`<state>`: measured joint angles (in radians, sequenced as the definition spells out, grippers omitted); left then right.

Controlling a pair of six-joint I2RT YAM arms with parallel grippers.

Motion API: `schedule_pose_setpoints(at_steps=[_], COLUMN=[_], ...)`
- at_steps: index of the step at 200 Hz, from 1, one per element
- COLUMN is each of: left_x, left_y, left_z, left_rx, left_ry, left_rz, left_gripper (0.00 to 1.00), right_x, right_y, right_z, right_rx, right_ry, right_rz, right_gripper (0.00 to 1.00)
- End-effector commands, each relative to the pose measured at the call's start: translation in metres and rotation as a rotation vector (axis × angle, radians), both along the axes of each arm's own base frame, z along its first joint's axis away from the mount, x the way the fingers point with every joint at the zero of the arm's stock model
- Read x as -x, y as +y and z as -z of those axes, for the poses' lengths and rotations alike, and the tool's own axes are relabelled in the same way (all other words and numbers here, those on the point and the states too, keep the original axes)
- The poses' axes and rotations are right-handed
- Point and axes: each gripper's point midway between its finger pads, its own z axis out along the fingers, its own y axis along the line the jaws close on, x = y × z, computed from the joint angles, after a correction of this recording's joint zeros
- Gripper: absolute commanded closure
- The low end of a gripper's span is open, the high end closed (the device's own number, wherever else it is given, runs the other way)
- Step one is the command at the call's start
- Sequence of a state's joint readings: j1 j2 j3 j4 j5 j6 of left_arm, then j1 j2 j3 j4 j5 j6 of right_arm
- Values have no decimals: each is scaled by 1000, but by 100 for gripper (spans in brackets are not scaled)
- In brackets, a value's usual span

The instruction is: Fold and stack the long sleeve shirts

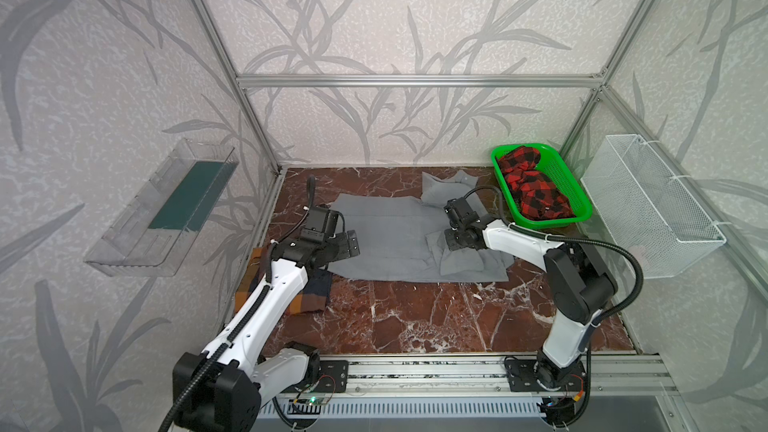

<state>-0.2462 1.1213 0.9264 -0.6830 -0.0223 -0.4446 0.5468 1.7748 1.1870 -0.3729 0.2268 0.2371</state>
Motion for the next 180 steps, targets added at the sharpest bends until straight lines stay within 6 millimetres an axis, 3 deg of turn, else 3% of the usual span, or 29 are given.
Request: schedule_pose_setpoints(at_steps=[1, 21, 53, 82, 104, 136, 180], left_x=[3, 1, -8, -16, -16, -13, -26], left_y=[0, -5, -31, -61, -83, -122, -163], left_z=[-2, -5, -20, -62, -100, -132, -162], left_rx=[10, 36, 141, 268, 284, 265, 280], left_ry=[-12, -33, -122, -301, -446, -495, -556], left_rz=[14, 34, 139, 260, 370, 549, 709], left_gripper=[1, 1, 2, 4, 4, 4, 7], right_x=[-3, 2, 19, 41, 59, 78, 86], right_y=[0, 10, 28, 34, 40, 49, 55], right_z=[-50, -82, -146, -208, -240, -254, -245], right_rx=[-54, -131, -309, -447, -530, -552, -554], right_ry=[-111, -181, -328, -449, -498, -521, -505], right_rz=[-20, -86, -200, -276, -346, -440, -481], right_gripper=[100, 100, 100, 100, 100, 100, 100])
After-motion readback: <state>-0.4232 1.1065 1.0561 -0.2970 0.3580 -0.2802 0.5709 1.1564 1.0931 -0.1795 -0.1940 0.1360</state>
